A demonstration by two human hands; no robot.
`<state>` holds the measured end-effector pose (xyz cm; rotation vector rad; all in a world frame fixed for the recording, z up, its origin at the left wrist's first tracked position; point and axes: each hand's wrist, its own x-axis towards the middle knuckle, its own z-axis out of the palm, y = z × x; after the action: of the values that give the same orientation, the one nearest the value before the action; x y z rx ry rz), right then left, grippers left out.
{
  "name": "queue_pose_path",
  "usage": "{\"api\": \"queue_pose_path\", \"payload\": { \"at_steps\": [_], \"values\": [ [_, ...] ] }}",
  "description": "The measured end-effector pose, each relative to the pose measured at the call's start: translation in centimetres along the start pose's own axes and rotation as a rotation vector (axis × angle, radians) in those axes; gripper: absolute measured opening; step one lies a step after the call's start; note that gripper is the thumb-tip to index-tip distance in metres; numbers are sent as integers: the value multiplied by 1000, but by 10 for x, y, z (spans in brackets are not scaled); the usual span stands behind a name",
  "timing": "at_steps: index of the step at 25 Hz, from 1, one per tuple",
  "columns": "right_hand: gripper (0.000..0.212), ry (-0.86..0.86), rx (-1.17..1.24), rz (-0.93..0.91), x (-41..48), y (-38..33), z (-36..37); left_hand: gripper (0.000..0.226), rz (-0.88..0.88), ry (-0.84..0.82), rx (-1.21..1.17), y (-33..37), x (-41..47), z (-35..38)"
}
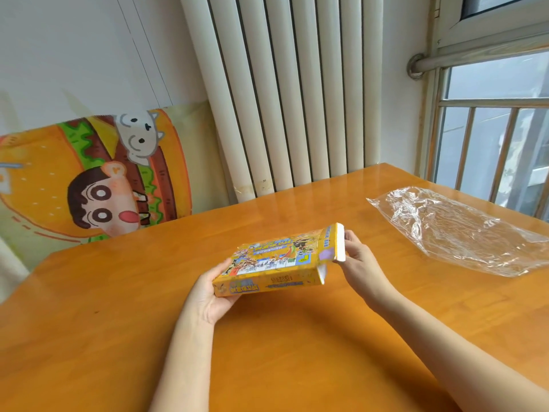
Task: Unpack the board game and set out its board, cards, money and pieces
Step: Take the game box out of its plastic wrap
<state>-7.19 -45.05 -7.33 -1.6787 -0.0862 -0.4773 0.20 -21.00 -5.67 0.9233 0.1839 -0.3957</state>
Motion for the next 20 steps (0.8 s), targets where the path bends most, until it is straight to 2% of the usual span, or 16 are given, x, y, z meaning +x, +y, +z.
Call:
{"api": "queue_pose_path", "payload": {
  "at_steps": [1, 3, 5, 6, 12, 16, 20],
  "values": [
    [10, -46, 106, 79, 1, 1, 0, 12, 16, 17, 15, -2, 1, -3],
    [30, -112, 278, 177, 0, 7, -1, 17, 31, 9, 35, -8, 3, -9],
    [32, -94, 349, 208, -3, 7, 0, 32, 42, -25, 54, -12, 4, -12],
    [30, -66, 357, 220, -4, 8, 1, 35, 46, -32, 74, -13, 5, -14],
    [40, 50, 320, 317, 3, 7, -8, 18, 39, -29, 284, -17, 7, -17],
    [35, -9, 275, 342, 7, -1, -17, 17, 126, 86, 353, -20, 13, -9],
    [26, -87, 253, 415, 6, -8, -21, 19, 97, 98, 338, -18, 11, -9]
  ]
}}
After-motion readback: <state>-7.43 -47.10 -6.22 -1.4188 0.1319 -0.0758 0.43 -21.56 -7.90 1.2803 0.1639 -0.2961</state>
